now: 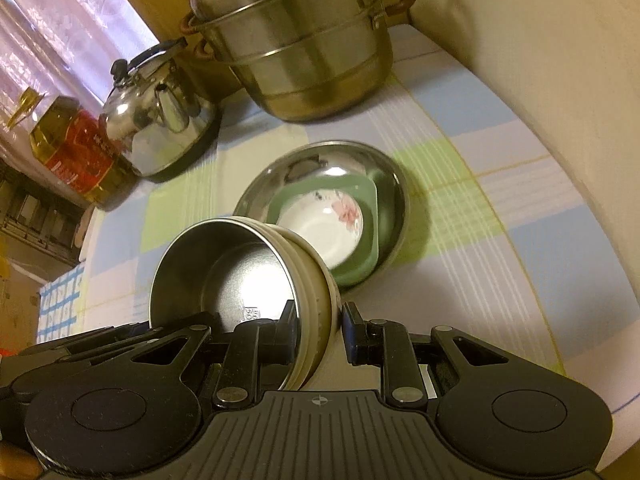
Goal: Organize plates and bowls
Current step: 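Move the held bowl stack over the floral dish on the plate, then lower the bowl stack onto the floral dish in the steel plate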
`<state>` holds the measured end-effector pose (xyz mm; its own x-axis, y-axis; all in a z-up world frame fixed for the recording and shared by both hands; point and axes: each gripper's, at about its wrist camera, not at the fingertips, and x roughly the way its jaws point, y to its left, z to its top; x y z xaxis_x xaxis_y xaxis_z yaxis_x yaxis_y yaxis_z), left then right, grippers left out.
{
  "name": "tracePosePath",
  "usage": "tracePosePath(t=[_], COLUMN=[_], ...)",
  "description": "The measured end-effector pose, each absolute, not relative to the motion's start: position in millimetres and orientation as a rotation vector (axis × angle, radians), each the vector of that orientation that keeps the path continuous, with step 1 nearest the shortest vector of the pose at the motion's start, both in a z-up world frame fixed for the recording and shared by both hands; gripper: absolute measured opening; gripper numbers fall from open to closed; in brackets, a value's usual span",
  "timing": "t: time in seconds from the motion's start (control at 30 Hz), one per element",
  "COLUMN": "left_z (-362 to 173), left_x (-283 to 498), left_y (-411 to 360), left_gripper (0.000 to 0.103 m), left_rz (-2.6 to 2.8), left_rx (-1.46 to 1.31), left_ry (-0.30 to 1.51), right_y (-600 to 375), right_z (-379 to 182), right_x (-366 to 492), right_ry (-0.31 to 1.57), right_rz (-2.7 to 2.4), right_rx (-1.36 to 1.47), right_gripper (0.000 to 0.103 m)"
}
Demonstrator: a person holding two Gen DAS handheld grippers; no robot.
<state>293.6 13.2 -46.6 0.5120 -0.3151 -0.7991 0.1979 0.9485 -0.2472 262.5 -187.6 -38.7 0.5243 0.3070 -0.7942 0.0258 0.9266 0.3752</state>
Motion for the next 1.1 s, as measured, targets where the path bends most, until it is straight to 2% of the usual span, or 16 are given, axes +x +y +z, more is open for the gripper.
tracePosePath(t=[0.6, 1.1], left_z=[-42, -72], left_x=[388, 421], left_y=[0, -5], left_gripper=[0.018, 0.018], left_rz=[-0.285, -0.263], left_rx=[-0.16, -0.17], left_ry=[0.989, 1.07], right_y=[-203, -207], right_z=[-46, -72], right_x=[349, 385], right_ry=[1.053, 1.131], right_rz=[0.153, 0.132], right_rx=[0.395, 0.414], right_gripper=[0.023, 0.023])
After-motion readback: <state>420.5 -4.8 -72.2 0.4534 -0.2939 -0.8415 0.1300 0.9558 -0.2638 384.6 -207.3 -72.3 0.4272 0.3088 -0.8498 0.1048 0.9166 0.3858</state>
